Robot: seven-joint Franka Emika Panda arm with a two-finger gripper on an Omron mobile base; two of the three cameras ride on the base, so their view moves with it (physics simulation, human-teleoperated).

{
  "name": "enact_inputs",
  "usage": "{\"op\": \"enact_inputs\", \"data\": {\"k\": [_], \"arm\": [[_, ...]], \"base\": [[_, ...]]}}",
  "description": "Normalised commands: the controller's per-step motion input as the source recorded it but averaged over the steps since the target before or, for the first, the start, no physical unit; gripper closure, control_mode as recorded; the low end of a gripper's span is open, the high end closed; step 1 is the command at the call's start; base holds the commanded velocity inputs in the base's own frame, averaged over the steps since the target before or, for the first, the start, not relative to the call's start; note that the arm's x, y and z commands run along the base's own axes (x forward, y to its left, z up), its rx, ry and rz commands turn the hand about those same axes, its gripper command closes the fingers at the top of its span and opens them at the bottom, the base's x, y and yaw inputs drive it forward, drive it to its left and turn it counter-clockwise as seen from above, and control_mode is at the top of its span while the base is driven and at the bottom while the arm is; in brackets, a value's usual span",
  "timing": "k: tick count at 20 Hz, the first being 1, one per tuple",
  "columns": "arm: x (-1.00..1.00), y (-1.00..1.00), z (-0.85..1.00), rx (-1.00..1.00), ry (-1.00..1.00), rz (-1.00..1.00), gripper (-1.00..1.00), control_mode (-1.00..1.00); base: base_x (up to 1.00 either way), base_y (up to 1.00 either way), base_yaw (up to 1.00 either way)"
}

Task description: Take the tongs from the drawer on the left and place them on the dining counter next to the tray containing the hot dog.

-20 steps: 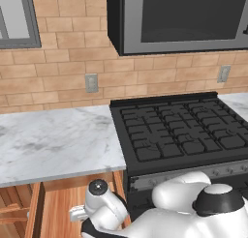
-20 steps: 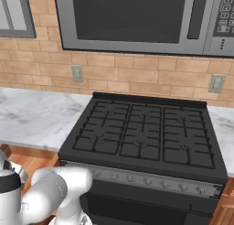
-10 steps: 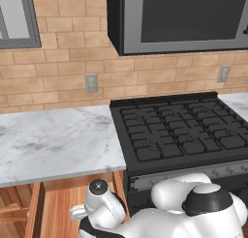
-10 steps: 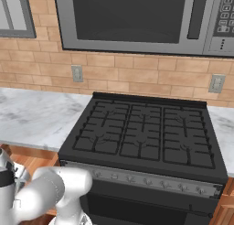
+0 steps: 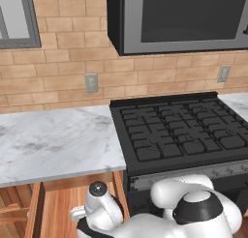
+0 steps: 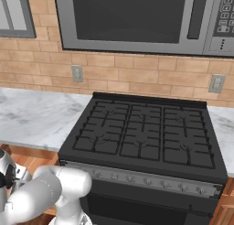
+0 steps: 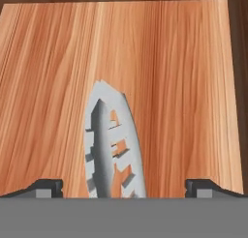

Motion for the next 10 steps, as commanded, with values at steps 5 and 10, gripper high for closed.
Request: {"op": "enact_inputs", "data": {"k": [5,10], "arm": [[0.06,0.03,-0.21,0.00,0.00,0.00,-1.00,-1.00],[0.15,0.10,-0.30,0.00,0.00,0.00,-1.00,-1.00]], "base": [[0.00,0.00,0.00],[0.00,0.00,0.00]]}}
